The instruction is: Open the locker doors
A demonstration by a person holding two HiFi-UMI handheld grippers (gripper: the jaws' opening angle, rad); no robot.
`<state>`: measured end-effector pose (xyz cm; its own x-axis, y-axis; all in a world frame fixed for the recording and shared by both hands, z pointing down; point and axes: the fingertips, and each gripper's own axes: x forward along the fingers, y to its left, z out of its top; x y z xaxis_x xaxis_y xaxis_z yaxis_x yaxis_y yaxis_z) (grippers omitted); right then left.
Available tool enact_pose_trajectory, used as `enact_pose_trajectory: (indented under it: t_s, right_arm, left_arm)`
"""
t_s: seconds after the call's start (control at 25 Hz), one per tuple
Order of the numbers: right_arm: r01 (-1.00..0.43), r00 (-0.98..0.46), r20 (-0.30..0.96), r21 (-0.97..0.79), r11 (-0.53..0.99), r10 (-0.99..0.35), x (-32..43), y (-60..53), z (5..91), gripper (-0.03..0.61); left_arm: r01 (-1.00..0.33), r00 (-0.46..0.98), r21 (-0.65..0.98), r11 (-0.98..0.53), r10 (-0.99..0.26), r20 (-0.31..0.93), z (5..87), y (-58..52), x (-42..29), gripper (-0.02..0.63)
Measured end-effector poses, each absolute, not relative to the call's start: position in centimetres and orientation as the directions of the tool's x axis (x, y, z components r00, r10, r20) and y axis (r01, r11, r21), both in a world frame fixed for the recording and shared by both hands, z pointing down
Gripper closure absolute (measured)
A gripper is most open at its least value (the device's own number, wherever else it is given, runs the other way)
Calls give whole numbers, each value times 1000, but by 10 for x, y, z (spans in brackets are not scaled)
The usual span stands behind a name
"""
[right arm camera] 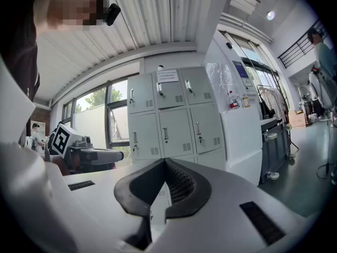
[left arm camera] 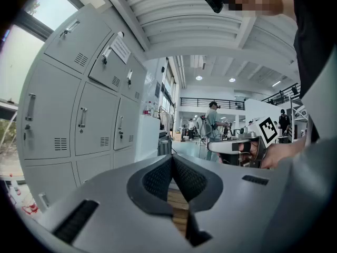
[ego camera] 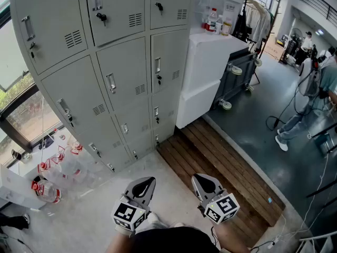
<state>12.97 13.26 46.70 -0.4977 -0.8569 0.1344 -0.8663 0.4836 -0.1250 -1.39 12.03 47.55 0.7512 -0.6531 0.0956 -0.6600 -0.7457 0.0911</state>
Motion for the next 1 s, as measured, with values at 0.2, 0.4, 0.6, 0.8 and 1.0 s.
enact_pose_trajectory:
  t_s: [0.2, 0.4, 0.6, 0.8, 1.0]
  right_arm:
    - [-868, -495, 134, -116, 482, -859, 107, 110, 468, 552]
    - [-860, -507, 110, -130, 493, -855, 81, 85, 470, 552]
    - [-859, -507, 109, -147, 491, -855, 60, 57, 476, 552]
    - [-854, -511, 117, -180, 487, -852, 50, 28, 484, 552]
    - [-823, -561, 114, -184, 537, -820, 43, -17, 489, 552]
  left_arm:
    - [-659, 752, 112, -743, -654, 81, 475, 97, -37, 597]
    - [-661, 750, 119, -741, -657, 75, 479, 71, -65, 597]
    - [-668, 744, 117, -735, -666, 60, 480, 45, -94, 597]
    - [-700, 714, 109, -706, -696, 80, 489, 23, -111, 596]
    - [-737, 676, 101, -669, -730, 100, 499, -10, -118, 595]
